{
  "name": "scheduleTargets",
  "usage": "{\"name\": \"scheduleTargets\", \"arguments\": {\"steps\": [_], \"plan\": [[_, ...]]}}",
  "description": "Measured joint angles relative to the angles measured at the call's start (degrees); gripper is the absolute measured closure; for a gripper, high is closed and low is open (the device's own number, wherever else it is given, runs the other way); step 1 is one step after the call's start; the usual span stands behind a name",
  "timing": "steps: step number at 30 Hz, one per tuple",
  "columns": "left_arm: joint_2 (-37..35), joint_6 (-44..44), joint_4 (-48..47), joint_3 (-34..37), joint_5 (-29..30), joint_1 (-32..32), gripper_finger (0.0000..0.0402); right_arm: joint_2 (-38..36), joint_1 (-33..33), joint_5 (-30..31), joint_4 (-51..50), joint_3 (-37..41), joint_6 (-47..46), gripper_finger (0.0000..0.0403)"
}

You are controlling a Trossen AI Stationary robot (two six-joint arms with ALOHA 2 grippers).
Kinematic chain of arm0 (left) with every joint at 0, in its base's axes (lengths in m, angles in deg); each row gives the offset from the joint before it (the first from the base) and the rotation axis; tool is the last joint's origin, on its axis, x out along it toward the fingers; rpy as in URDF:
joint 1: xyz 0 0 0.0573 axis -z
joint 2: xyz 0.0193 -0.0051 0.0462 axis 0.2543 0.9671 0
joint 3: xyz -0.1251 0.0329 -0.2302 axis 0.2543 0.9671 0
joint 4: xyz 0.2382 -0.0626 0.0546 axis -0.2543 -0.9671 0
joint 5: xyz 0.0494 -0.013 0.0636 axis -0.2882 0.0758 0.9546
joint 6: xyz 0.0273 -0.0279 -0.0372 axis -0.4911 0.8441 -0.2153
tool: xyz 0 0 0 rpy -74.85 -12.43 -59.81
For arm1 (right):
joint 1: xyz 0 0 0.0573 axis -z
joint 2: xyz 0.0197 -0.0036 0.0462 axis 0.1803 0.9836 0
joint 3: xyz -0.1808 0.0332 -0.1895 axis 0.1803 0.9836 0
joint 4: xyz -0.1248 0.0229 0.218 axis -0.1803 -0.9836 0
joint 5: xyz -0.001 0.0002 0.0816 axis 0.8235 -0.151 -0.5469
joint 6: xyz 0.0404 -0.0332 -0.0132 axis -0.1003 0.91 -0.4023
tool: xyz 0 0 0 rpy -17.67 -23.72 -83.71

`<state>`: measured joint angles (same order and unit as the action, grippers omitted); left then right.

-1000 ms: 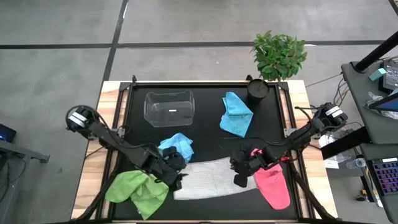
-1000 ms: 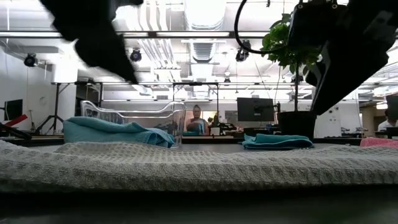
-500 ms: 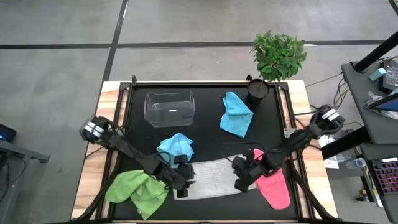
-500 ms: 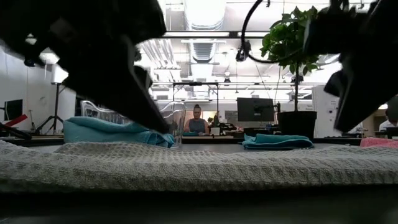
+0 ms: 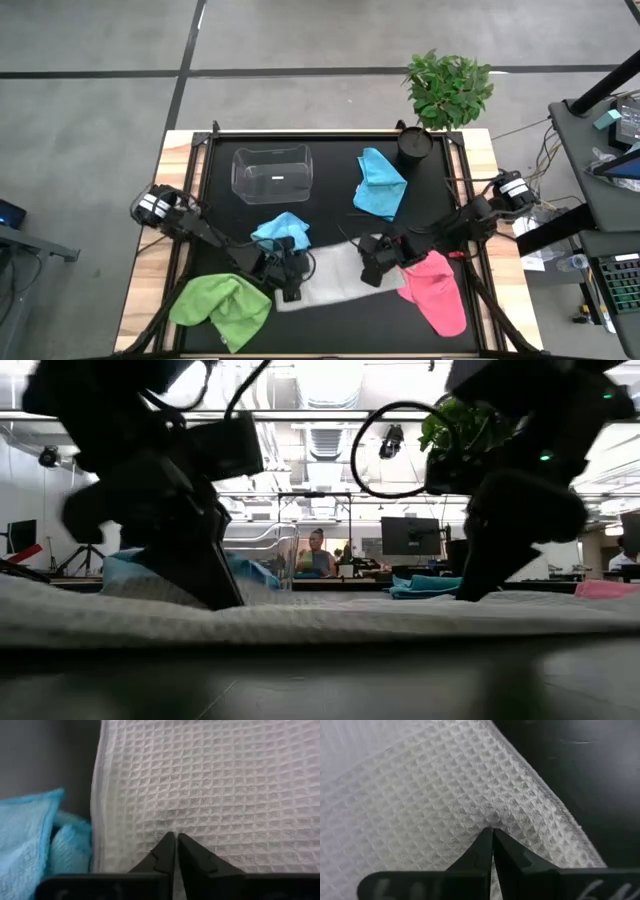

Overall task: Fold microfiber towels
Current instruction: Fold the gray microfiber cloth

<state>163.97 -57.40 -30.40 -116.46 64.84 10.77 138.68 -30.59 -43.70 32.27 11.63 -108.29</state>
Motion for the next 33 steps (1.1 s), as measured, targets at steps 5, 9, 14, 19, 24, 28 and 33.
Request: {"name": "scheduleTargets", "arguments": {"steps": [5, 9, 14, 19, 24, 28, 33], "plan": [[-3.83, -0.17, -6.31, 0.32, 0.18, -0.75, 0.0396, -4.49, 1.60, 0.00, -1.28, -0.60, 1.30, 0.0394], [-6.09, -0.22, -6.20, 0.43, 0.46, -0.66, 0.0400, -9.14, 1.76, -1.47, -5.63, -0.59, -1.97, 0.0385], [-6.37, -0.05, -5.09, 0.40, 0.50, -0.39, 0.0401, -15.14, 1.43, -1.68, -12.98, -0.49, -7.21, 0.0344], [-6.37, 0.02, -4.93, 0.54, 0.55, -0.39, 0.0401, -19.46, 1.07, -1.71, -17.14, -0.38, -11.05, 0.0284], [-6.37, 0.06, -4.72, 0.54, 0.70, -0.38, 0.0401, -20.35, 0.95, -3.24, -18.89, 0.08, -13.25, 0.0226], [-6.37, 0.13, -4.11, 0.54, 0.75, -0.29, 0.0401, -20.39, 0.95, -4.08, -22.21, 1.32, -15.36, 0.0186], [-6.37, 0.12, -3.67, 0.54, 0.89, -0.29, 0.0401, -20.38, 1.02, -4.69, -22.68, 4.18, -19.09, 0.0147]]}}
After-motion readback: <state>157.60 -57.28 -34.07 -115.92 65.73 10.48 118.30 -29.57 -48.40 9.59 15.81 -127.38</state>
